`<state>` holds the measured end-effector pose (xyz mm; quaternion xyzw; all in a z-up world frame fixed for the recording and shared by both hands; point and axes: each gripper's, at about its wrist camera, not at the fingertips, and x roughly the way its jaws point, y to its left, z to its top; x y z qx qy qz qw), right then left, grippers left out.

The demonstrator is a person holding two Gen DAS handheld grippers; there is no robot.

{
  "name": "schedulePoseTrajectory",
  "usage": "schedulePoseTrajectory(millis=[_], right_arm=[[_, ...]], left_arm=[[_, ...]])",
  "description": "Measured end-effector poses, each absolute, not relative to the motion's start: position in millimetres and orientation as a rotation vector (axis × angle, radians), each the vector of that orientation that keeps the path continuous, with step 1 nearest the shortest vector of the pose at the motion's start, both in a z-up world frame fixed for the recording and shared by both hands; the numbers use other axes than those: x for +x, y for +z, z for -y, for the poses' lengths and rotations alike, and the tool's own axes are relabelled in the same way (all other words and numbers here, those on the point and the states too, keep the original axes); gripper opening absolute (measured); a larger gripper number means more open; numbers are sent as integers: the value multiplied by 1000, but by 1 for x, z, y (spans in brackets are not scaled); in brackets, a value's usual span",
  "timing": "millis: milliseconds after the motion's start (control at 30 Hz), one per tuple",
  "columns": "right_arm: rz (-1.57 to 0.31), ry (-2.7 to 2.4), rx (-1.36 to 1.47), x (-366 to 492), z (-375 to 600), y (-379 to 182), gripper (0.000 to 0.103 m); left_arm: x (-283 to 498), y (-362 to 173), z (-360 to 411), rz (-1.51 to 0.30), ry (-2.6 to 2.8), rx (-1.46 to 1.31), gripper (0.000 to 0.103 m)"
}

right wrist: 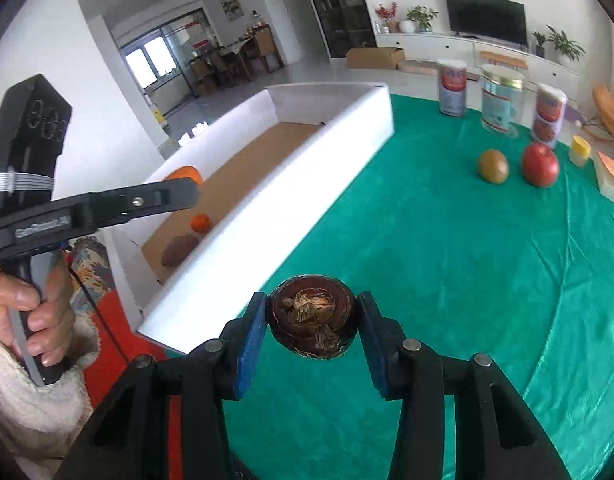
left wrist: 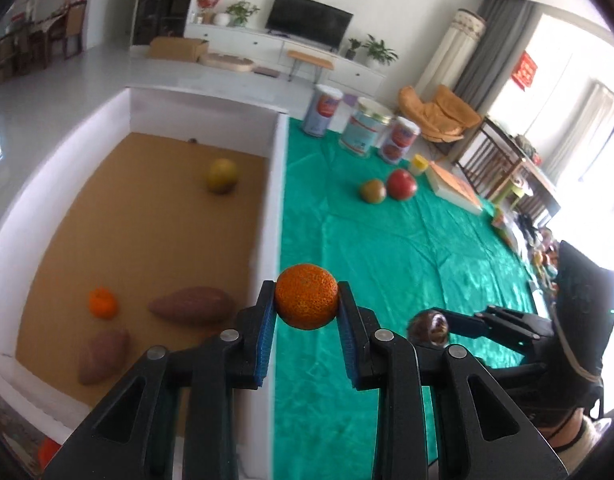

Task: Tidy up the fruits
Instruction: 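Carry both fruits over the box and open both tools to drop them, then move both open tools back over the table toward the remaining fruits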

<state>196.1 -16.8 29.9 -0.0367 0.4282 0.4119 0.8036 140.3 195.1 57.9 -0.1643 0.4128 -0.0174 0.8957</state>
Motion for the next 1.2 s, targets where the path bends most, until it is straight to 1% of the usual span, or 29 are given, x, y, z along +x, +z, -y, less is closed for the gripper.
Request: schedulePoseTrajectory(millis=[133,300,333,367,400,433,500,567,600,667,700,733,767,800,867,933,1067,1133,1200], right_arm=[[-917,912,-156,221,-58,36,45],[-950,850,-233,256,-124,20,46],[-955,838,-234,261,-131,18,46],[-953,826,-225,267,-137,18,47],[-947,819,-209,271,-138,21,48],[-933,814,-186,274,-138,27,52],[-878,815,-117,275,-128,49,53],[-806,828,-61,271,-108,74,62],[-766,821,-54,268,-99,85,65],[-700,805,-61,261,-75,102,77],[-677,792,-69,256,-61,106,81],[-665,776,-80,252,-45,106,87],[-664,758,-95,249,-30,102,93],[-673,736,-112,247,-13,93,95],[-721,678,-151,244,21,62,95],[-801,602,-178,243,60,19,95],[-964,413,-119,238,152,-65,95],[-997,331,-49,230,196,-89,95],[-991,261,9,218,229,-101,95]], left_arm=[[165,22,-249,-973,146,-341,29],[172,-9,-266,-1056,222,-341,33],[171,-10,-266,-1053,227,-343,40],[169,-10,-265,-1044,230,-345,54],[166,-8,-265,-1030,239,-344,60],[164,-3,-265,-1009,249,-340,67],[157,11,-267,-964,250,-334,68],[153,29,-263,-910,241,-318,72],[151,38,-258,-880,239,-306,74],[147,56,-243,-821,218,-287,79],[145,64,-233,-796,194,-282,80],[144,71,-221,-776,162,-278,81],[143,76,-207,-760,126,-275,83],[142,80,-192,-747,90,-269,84],[140,80,-158,-740,13,-247,85],[140,72,-120,-765,-77,-218,86],[150,22,-44,-871,-206,-150,86],[157,-9,-12,-921,-231,-116,86],[168,-37,10,-954,-227,-85,86]])
